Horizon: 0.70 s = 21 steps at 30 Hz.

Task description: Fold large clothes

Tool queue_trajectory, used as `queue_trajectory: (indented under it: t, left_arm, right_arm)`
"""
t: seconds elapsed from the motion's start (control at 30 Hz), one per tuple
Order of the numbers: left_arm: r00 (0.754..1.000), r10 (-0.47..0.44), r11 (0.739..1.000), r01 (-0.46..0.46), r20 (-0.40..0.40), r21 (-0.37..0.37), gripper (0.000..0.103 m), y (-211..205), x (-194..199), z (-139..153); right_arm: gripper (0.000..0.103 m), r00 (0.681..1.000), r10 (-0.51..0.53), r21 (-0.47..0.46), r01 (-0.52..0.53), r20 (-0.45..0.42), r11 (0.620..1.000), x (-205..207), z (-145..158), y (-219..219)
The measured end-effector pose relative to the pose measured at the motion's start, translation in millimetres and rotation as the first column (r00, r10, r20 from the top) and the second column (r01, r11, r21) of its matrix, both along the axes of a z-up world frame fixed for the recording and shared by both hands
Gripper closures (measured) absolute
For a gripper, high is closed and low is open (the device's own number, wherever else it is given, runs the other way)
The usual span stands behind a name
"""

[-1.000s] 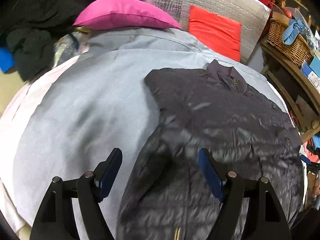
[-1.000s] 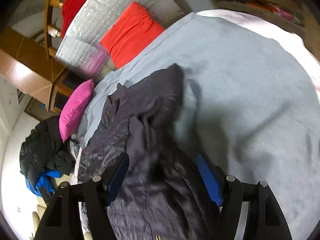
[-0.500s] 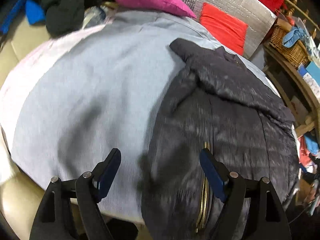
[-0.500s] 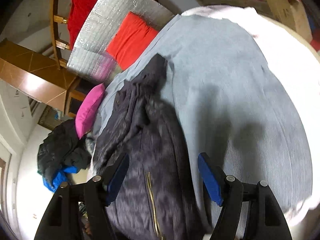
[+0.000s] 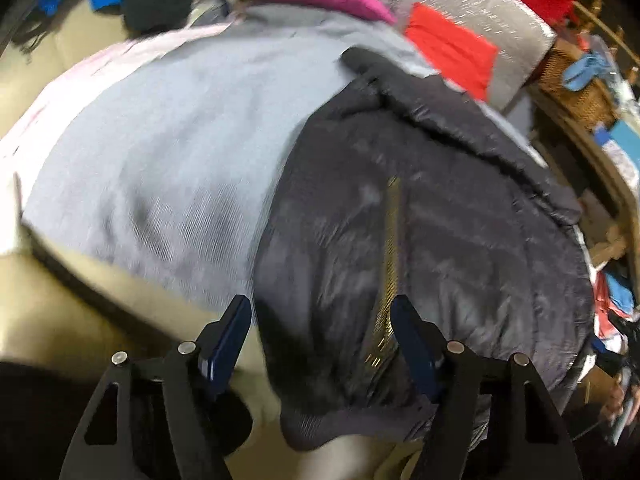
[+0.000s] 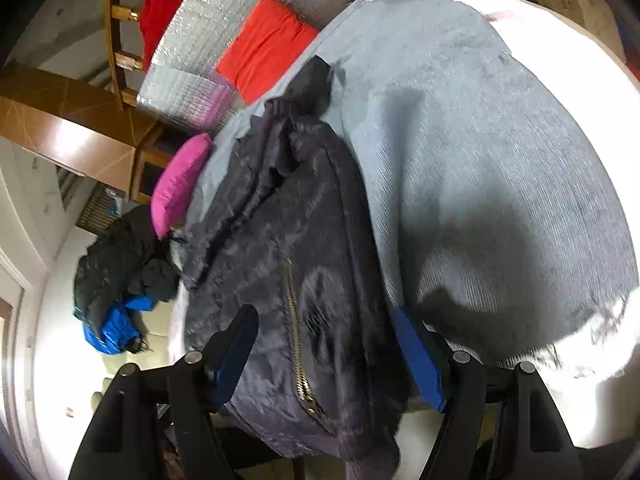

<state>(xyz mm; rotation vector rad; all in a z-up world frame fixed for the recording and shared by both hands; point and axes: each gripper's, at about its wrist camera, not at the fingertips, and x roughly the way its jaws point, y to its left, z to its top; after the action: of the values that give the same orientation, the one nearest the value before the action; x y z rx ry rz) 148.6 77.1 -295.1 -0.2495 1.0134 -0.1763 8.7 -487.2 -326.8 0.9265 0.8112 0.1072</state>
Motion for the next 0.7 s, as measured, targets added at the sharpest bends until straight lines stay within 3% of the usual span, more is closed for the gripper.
queue_trajectory:
  t: [0.1,0.33,0.47,0.57,0.6,0.67,0.7]
  left_arm:
    - [0.998,0.008,1.0,-0.009,-0.062,-0.005,0.015,-1.6,-1.0,-11.3]
    - [0.993,-0.032,0.999,0.035,-0.115,0.02,0.015,-12.9,-5.9,-22.0]
    - [0.98,-0.057,0.998,0.063,-0.193,0.027,0.015,-18.1,-3.2,-37.0]
    - [0.968,-0.075,0.997,0.078,-0.239,0.003,0.015,-18.5,-3.0,-47.0]
    - [0.962,-0.086,0.996,0.091,-0.261,0.006,0.015,-20.1,-3.1,-51.0]
    - [0.955,-0.095,0.995,0.097,-0.279,-0.007,0.015,-20.3,-3.5,-55.8]
    - [0.955,-0.094,0.996,0.093,-0.282,-0.016,0.015,-18.9,-4.6,-56.8]
  right_arm:
    - [0.029,1.0,-0.005,-0.051,0.003,-0.025,0.999,-7.1,-3.3,5.3]
    - [0.029,0.983,0.086,-0.108,-0.104,-0.162,0.989,-25.9,-23.4,55.5]
    - [0.029,0.949,0.151,-0.21,-0.213,-0.276,0.954,-17.7,-40.7,96.3]
    - [0.029,0.921,0.192,-0.231,-0.279,-0.34,0.932,-4.2,-59.1,120.2]
    - [0.031,0.915,0.211,-0.231,-0.3,-0.345,0.925,-1.4,-62.4,127.0]
    - [0.045,0.918,0.22,-0.295,-0.321,-0.33,0.9,-1.7,-58.3,138.9]
    - [0.062,0.922,0.225,-0.336,-0.33,-0.316,0.882,-4.1,-52.0,144.7]
